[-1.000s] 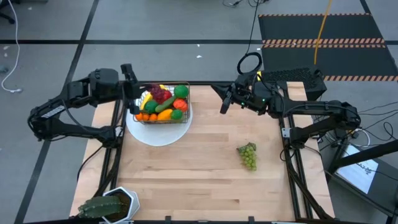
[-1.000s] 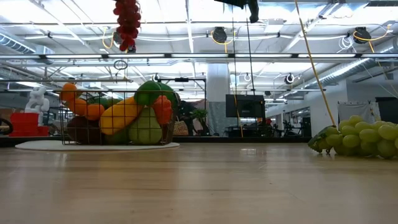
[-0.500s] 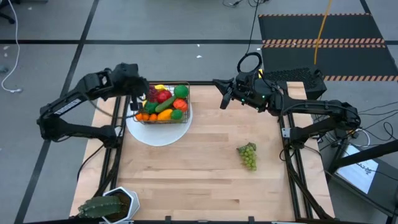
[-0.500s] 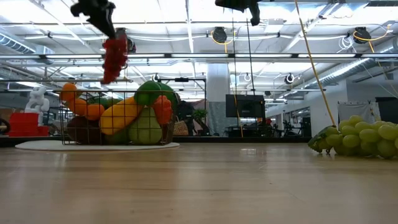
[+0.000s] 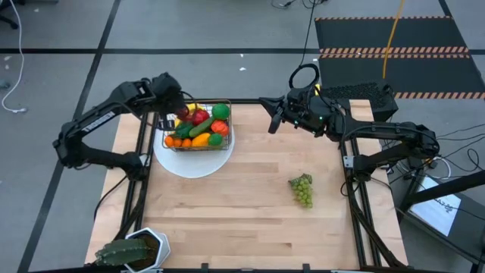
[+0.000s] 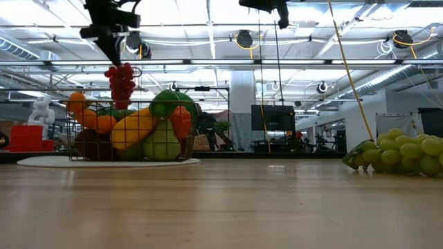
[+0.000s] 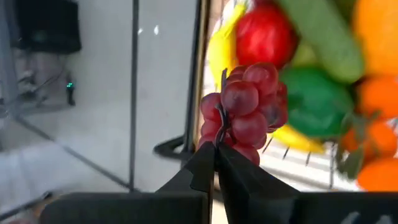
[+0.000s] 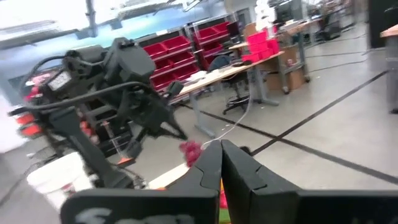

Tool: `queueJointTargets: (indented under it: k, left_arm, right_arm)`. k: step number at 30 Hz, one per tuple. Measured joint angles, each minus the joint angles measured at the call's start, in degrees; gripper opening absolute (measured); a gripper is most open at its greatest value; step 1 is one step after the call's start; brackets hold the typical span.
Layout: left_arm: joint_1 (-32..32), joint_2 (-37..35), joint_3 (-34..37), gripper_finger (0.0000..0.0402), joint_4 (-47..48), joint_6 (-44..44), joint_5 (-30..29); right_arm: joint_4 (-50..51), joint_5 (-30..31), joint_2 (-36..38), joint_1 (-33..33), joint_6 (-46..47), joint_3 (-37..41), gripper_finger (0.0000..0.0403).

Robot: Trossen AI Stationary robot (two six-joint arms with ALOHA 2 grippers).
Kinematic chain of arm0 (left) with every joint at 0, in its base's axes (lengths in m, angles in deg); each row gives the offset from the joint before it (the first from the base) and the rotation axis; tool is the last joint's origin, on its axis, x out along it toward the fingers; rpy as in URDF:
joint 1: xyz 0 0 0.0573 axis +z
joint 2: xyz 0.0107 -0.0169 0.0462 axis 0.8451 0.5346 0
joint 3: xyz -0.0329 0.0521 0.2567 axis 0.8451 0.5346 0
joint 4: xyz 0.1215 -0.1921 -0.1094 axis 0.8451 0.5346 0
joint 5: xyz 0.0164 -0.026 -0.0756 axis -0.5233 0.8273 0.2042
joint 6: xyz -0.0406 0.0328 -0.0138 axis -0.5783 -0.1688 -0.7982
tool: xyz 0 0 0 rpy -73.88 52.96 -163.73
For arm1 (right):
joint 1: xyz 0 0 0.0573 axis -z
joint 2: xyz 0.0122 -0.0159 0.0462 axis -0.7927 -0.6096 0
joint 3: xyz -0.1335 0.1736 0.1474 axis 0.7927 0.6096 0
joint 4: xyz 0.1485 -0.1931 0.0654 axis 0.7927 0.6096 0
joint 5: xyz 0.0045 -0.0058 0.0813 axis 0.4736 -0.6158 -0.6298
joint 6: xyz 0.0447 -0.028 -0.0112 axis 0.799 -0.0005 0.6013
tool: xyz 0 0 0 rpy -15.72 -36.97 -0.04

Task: Build produce basket
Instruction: Put the red grapes into the wired basket

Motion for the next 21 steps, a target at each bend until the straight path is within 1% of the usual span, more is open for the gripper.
queueJointTargets:
  k: [3, 6, 9, 15, 21]
  left_arm:
    - [0.0, -1.0, 0.0, 0.0009, 2.9, -0.2, -2.4]
    - [0.0, -1.2, 0.0, 0.0007, 8.0, -0.2, -2.7]
    - [0.0, -1.1, 0.0, 0.0016, 11.9, -0.4, -2.6]
    - [0.0, -0.8, 0.6, 0.0005, 7.8, 1.6, -0.4]
    - [0.1, -0.6, 6.0, 0.0018, 3.4, 8.8, 0.3]
  right_arm:
    - [0.0, -3.1, 0.0, 0.0, 0.1, 0.0, 0.0]
    - [0.1, -3.3, 0.0, 0.0, 0.2, 0.0, 0.0]
    - [0.3, -3.3, 0.0, 0.2, 0.2, 0.0, 0.0]
    - [1.2, -3.3, 0.0, 0.5, 0.2, 0.0, 0.0]
    - [-0.1, -3.2, 0.0, 0.3, 0.3, 0.0, 0.0]
